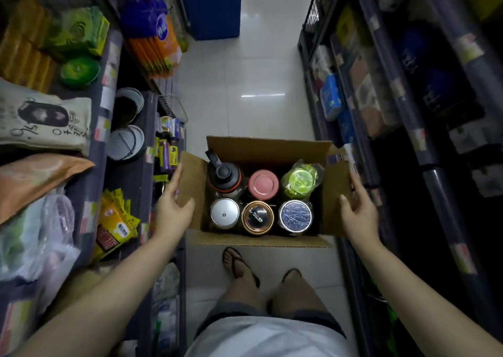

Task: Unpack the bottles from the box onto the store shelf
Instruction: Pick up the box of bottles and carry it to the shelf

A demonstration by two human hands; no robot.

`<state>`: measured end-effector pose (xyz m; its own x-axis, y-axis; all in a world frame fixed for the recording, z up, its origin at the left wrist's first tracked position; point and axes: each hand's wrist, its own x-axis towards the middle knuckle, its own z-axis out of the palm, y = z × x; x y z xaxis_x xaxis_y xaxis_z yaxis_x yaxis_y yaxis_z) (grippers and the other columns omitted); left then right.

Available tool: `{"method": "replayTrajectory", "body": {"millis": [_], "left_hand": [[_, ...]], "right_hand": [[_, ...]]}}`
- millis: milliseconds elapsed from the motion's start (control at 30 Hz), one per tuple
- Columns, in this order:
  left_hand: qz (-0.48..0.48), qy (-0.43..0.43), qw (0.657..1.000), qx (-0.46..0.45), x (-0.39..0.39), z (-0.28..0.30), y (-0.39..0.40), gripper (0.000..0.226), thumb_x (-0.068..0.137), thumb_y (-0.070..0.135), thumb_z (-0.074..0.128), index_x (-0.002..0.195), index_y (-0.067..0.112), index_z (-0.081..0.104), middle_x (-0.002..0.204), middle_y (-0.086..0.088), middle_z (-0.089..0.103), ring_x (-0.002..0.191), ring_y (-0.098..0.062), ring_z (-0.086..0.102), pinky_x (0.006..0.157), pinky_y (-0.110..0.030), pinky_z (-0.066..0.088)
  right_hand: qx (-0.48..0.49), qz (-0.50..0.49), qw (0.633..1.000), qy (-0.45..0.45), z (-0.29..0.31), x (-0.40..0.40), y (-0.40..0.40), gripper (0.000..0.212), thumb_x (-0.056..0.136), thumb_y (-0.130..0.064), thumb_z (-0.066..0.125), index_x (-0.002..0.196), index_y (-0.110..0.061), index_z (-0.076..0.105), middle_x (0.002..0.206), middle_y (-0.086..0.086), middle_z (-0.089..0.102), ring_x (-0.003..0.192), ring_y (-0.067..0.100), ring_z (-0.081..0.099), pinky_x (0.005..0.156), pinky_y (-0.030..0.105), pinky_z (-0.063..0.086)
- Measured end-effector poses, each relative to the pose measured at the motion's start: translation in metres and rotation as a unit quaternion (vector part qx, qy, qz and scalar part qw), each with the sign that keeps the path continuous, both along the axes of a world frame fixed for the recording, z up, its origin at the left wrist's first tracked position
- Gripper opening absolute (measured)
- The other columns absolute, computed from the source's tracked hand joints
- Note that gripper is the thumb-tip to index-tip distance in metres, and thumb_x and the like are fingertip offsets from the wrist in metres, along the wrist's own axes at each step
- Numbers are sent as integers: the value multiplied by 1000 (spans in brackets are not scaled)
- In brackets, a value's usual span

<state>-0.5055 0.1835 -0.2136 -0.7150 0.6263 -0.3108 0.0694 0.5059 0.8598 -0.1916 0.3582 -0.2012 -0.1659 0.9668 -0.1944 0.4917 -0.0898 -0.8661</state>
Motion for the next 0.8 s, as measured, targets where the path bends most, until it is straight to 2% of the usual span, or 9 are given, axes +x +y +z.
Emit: {"method": "replayTrajectory", "body": {"millis": [100, 167, 333, 467, 533, 600, 667, 733, 800], "left_hand": [[6, 1, 1000, -11, -10, -22, 8, 89, 86, -2, 57, 131, 68, 28, 146, 3, 48, 129, -23, 51, 103, -48, 46], [13, -4, 1000, -24, -15, -37, 11, 88, 87, -2, 57, 130, 70, 29, 146, 3, 47, 131, -21, 50, 104, -48, 45], [38, -33, 998, -47, -14, -49, 10, 88, 86, -4, 56, 129, 69, 30, 148, 1, 45, 132, -22, 48, 106, -48, 43], [51, -8, 998, -48, -6, -42, 1, 79, 86, -8, 56, 147, 34, 30, 151, 3, 38, 138, -9, 35, 111, -21, 29], [76, 8, 996, -39, 1, -40, -7, 78, 85, -10, 56, 148, 28, 30, 149, 5, 38, 129, 7, 37, 102, -6, 28], [109, 20, 993, -33, 10, -38, -16, 78, 84, -12, 56, 149, 24, 31, 144, 9, 38, 112, 24, 40, 93, 2, 32], [151, 8, 988, -17, 21, -37, -25, 79, 83, -13, 56, 148, 25, 33, 145, 5, 39, 122, 16, 41, 106, -14, 36], [213, -8, 977, 5, 36, -37, -38, 79, 82, -14, 54, 144, 30, 36, 146, -4, 45, 132, -16, 48, 111, -44, 38], [247, -19, 969, 3, 51, -35, -46, 81, 81, -13, 54, 145, 34, 35, 144, -7, 49, 129, -27, 51, 107, -52, 40]], "right_hand": [[-4, 6, 1000, -18, -25, -15, 7, 65, 94, -4, 50, 139, -49, 35, 145, 0, 48, 131, 19, 48, 107, 44, 43], [-7, 9, 1000, -23, -39, -23, 10, 63, 94, -4, 50, 140, -46, 36, 146, -1, 46, 134, 17, 45, 109, 46, 40], [-36, 34, 998, -29, -47, -33, 17, 59, 95, -4, 49, 145, -33, 36, 146, -2, 46, 133, 13, 45, 110, 41, 40], [-56, 68, 996, -27, -38, -39, 34, 60, 96, -6, 49, 144, -39, 35, 146, -4, 46, 129, 7, 48, 103, 25, 45], [-51, 92, 994, -23, -33, -44, 41, 60, 96, -4, 48, 145, -38, 35, 146, -5, 46, 127, 3, 49, 97, 12, 43], [-45, 122, 991, -25, -26, -51, 49, 61, 96, -4, 48, 145, -38, 35, 146, -7, 46, 122, -4, 50, 97, 12, 44], [-45, 155, 987, -29, -22, -58, 59, 62, 96, -5, 49, 144, -42, 34, 146, -7, 45, 121, -1, 51, 100, 24, 48], [-45, 214, 975, -37, -14, -67, 66, 65, 96, -8, 49, 140, -53, 32, 145, -6, 47, 126, 15, 53, 100, 44, 50], [-40, 248, 967, -34, -7, -77, 74, 65, 97, -10, 49, 138, -58, 31, 147, -8, 44, 130, 20, 50, 100, 50, 49]]}}
